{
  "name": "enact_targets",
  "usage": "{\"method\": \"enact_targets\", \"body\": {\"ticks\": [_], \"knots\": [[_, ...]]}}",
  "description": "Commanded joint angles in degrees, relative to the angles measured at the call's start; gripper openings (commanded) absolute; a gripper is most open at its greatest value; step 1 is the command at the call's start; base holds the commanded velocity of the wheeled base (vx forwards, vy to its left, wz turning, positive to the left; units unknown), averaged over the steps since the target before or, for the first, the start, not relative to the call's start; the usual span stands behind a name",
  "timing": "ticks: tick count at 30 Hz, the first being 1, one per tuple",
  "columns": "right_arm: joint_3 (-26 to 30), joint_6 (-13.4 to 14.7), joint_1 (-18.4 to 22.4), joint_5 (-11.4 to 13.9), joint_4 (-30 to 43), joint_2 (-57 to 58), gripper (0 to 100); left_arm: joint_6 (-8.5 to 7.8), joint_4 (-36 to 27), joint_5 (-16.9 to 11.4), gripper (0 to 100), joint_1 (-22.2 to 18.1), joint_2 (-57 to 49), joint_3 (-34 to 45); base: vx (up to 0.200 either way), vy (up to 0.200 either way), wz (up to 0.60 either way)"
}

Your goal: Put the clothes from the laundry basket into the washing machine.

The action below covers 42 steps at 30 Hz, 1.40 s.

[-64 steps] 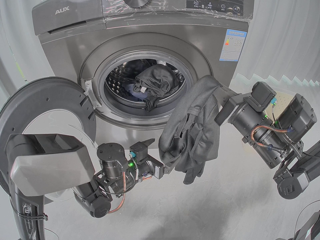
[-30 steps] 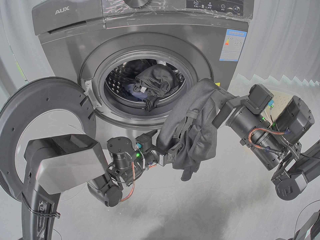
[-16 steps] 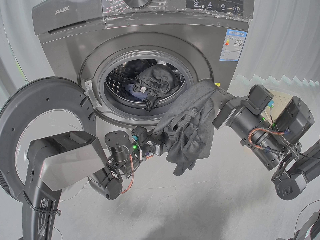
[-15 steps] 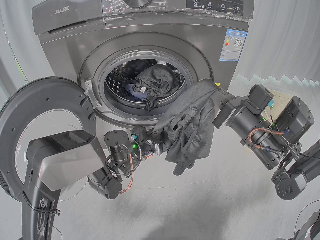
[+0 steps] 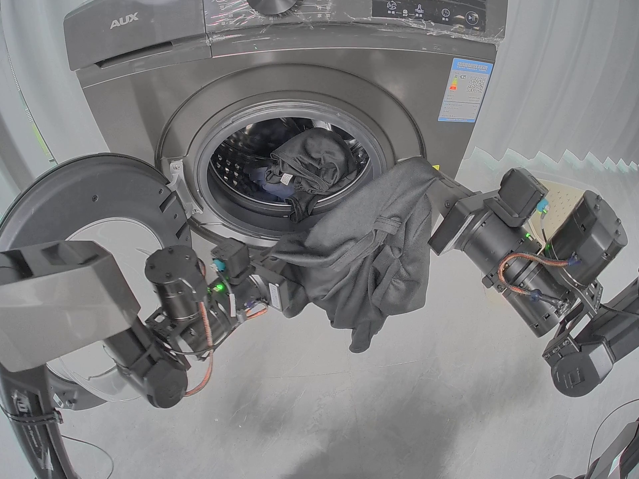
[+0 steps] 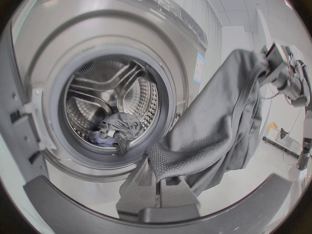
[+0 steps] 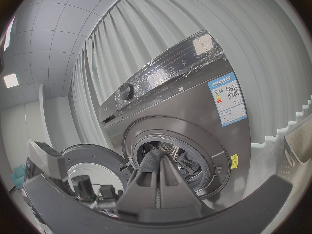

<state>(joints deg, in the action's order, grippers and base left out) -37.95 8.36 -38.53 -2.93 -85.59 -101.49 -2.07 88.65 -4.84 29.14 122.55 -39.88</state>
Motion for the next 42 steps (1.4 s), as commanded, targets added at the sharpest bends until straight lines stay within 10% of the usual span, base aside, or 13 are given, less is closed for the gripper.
{"method": "enact_targets", "body": {"ticks": [1, 15, 26, 40, 41, 42], "knots": [[0.07, 0.07, 0.30, 0.03, -0.10, -0.55, 0, 1.11, 0.03, -0.96, 0, -2.59, -12.43, 7.71, 0.000, 0.000, 0.00], [0.16, 0.25, 3.20, 0.11, -0.28, -2.05, 0, 6.29, -0.06, -2.63, 0, -7.60, -18.67, 7.53, 0.000, 0.000, 0.00], [0.95, 0.34, 3.38, 0.03, -1.42, -4.95, 0, 13.41, -0.06, -2.63, 0, -8.13, -22.27, 4.46, 0.000, 0.000, 0.00], [3.06, 1.22, 3.38, -0.41, -1.42, -7.15, 0, 13.67, -0.06, -2.54, 0, -6.72, -24.38, 4.02, 0.000, 0.000, 0.00], [3.58, 1.39, 3.38, -0.50, -1.42, -7.94, 100, 13.67, -0.06, -2.54, 0, -6.28, -24.91, 3.93, 0.000, 0.000, 0.00], [4.55, 1.74, 3.47, -0.59, -1.42, -9.17, 100, 13.76, -0.06, -2.46, 0, -5.76, -25.26, 3.84, 0.000, 0.000, 0.00]]}}
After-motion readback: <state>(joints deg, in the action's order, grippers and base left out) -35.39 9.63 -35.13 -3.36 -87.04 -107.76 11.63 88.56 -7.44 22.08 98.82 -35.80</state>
